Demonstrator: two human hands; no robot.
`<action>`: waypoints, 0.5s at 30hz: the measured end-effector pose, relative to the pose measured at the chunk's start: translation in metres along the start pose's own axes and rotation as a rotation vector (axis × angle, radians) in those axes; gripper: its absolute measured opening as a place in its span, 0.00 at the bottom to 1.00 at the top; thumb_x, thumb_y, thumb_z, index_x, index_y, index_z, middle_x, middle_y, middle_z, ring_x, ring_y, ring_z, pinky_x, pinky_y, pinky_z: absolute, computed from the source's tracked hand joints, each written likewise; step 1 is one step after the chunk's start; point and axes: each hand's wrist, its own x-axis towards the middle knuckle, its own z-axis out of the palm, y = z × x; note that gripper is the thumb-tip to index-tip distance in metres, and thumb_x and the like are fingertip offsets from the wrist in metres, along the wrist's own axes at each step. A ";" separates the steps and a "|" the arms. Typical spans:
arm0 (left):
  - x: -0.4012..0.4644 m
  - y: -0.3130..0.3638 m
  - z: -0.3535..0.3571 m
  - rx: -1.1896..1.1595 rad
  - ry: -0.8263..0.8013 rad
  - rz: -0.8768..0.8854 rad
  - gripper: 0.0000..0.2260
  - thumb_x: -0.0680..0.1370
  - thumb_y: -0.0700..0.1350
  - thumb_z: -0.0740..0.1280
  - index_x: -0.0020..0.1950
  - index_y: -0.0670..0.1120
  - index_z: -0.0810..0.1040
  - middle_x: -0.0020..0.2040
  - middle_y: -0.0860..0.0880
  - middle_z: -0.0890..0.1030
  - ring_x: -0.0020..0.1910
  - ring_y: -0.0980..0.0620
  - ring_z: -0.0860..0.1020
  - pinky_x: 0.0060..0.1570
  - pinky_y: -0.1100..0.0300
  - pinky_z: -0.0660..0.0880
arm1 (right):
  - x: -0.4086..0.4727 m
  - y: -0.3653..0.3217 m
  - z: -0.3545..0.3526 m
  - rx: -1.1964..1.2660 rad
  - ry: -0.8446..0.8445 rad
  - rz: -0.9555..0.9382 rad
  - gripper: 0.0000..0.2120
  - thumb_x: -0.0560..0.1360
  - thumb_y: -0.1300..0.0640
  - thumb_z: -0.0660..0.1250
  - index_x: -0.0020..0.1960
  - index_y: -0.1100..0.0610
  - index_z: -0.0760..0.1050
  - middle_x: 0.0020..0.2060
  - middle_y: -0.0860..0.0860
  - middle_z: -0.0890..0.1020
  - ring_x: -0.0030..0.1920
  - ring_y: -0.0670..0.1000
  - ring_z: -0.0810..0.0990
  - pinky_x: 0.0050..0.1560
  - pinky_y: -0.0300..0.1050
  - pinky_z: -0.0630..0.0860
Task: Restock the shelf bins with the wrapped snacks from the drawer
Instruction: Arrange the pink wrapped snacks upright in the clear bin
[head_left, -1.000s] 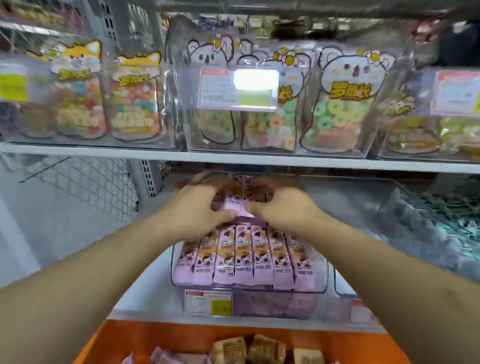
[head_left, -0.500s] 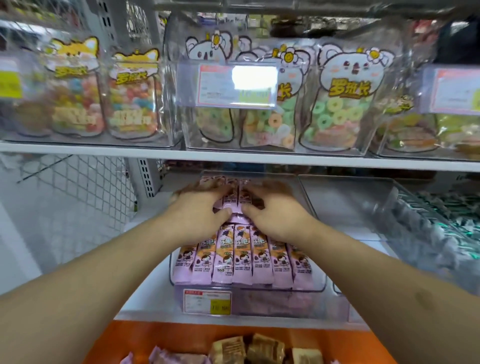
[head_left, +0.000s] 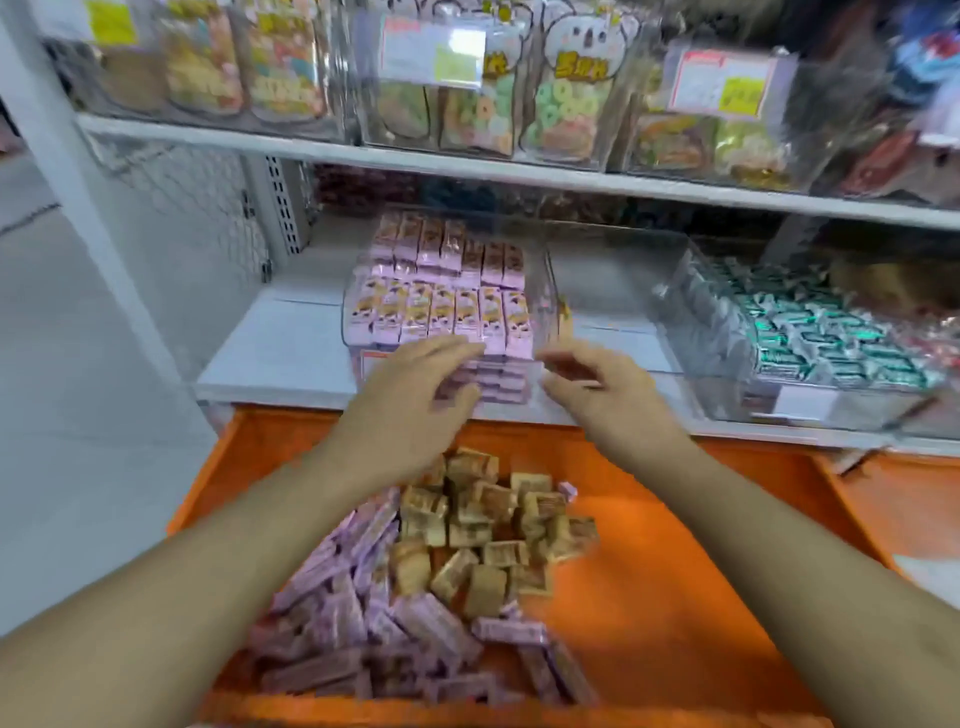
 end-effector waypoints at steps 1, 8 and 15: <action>-0.012 0.004 0.015 -0.020 -0.027 -0.018 0.20 0.83 0.50 0.66 0.75 0.51 0.76 0.73 0.53 0.75 0.72 0.58 0.70 0.73 0.68 0.61 | -0.016 0.014 -0.003 0.026 -0.019 0.071 0.09 0.81 0.59 0.70 0.60 0.51 0.83 0.50 0.46 0.83 0.42 0.34 0.79 0.43 0.32 0.72; -0.074 0.008 0.115 -0.078 -0.392 -0.150 0.19 0.84 0.53 0.64 0.76 0.55 0.73 0.73 0.61 0.70 0.72 0.57 0.71 0.70 0.62 0.67 | -0.076 0.132 0.003 -0.147 -0.116 0.416 0.12 0.80 0.56 0.70 0.63 0.49 0.80 0.52 0.47 0.82 0.51 0.52 0.82 0.44 0.46 0.75; -0.073 -0.026 0.188 -0.014 -0.630 -0.152 0.25 0.81 0.57 0.69 0.78 0.54 0.72 0.74 0.57 0.72 0.72 0.55 0.72 0.68 0.61 0.70 | -0.050 0.196 0.033 -0.249 -0.292 0.482 0.26 0.79 0.55 0.70 0.77 0.47 0.71 0.71 0.55 0.76 0.60 0.58 0.81 0.52 0.53 0.81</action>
